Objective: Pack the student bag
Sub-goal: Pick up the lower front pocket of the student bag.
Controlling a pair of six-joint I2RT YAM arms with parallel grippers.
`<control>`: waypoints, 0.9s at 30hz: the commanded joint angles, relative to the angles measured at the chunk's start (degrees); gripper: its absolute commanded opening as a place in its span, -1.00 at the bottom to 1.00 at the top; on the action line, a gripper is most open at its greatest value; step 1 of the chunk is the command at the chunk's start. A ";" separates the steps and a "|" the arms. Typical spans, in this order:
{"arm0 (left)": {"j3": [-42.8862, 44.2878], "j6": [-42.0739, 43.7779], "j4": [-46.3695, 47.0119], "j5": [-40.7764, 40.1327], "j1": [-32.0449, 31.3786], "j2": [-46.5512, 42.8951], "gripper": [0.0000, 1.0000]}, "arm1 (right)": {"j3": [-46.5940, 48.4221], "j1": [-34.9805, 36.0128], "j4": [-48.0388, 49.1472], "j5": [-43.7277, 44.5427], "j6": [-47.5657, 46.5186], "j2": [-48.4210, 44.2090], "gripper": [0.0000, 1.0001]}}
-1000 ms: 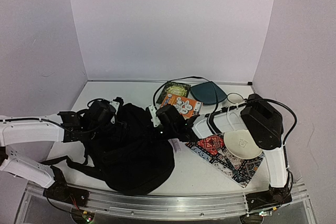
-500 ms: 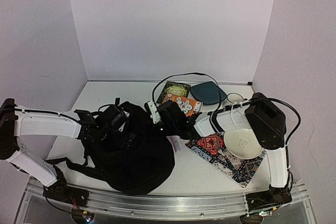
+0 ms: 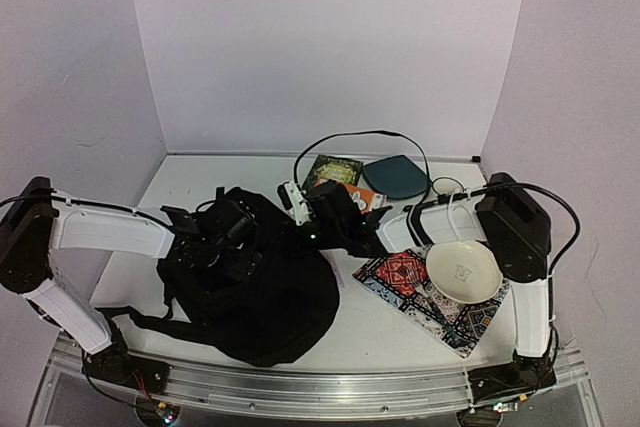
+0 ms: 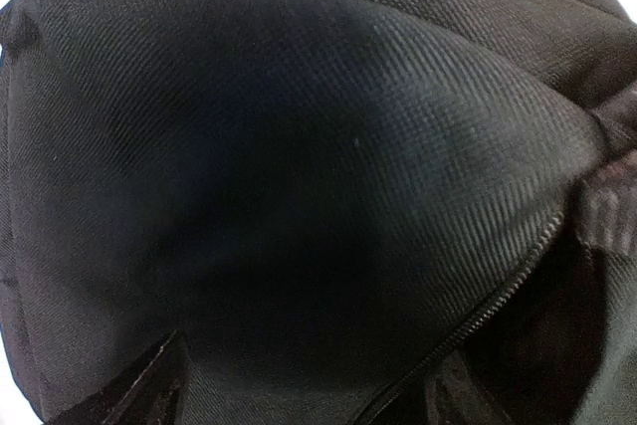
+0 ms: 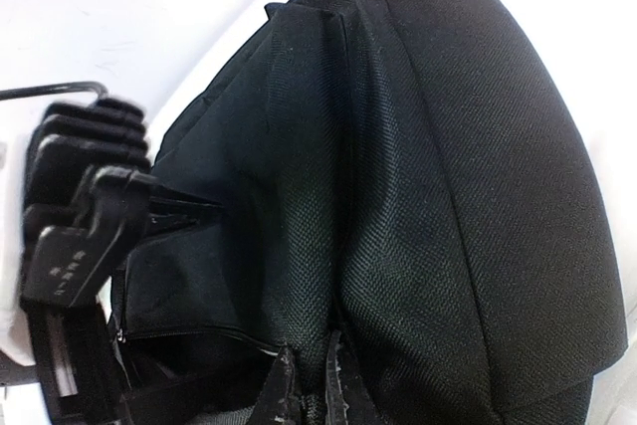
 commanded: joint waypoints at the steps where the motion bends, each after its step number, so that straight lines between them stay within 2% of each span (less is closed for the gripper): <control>1: 1.91 -2.92 -0.67 -10.00 0.16 -0.39 0.26 | 1.30 -0.21 7.93 -3.05 0.57 -4.92 -1.00; 4: 1.85 -4.33 -0.75 -13.01 0.62 -2.82 0.05 | 0.65 -0.22 8.00 -3.26 0.78 -4.92 -1.00; 8: 1.92 -4.48 -0.75 -13.18 0.75 -7.23 -0.24 | -0.14 -0.26 8.00 -2.98 1.00 -4.64 -1.00; 12: 2.65 -3.38 -1.52 -10.41 0.93 -9.42 -0.48 | 0.16 -0.24 7.86 -3.10 1.48 -3.67 -0.99; 15: 3.31 -2.61 -2.26 -7.28 1.14 -10.68 -0.69 | 1.34 -0.26 6.96 -3.78 1.66 -2.38 -0.91; 19: 5.37 -1.57 -5.28 -4.65 2.11 -10.58 -0.99 | 2.29 -0.25 5.05 -3.83 1.22 -2.21 -0.65; 23: 8.51 0.75 -9.09 -2.90 4.69 -9.55 -1.00 | 1.42 -0.39 1.51 -2.79 -1.15 -5.37 -0.24; 27: 11.25 3.54 -11.43 -1.19 6.93 -8.73 -1.00 | -1.14 -0.86 -5.11 2.29 -4.82 -9.56 0.01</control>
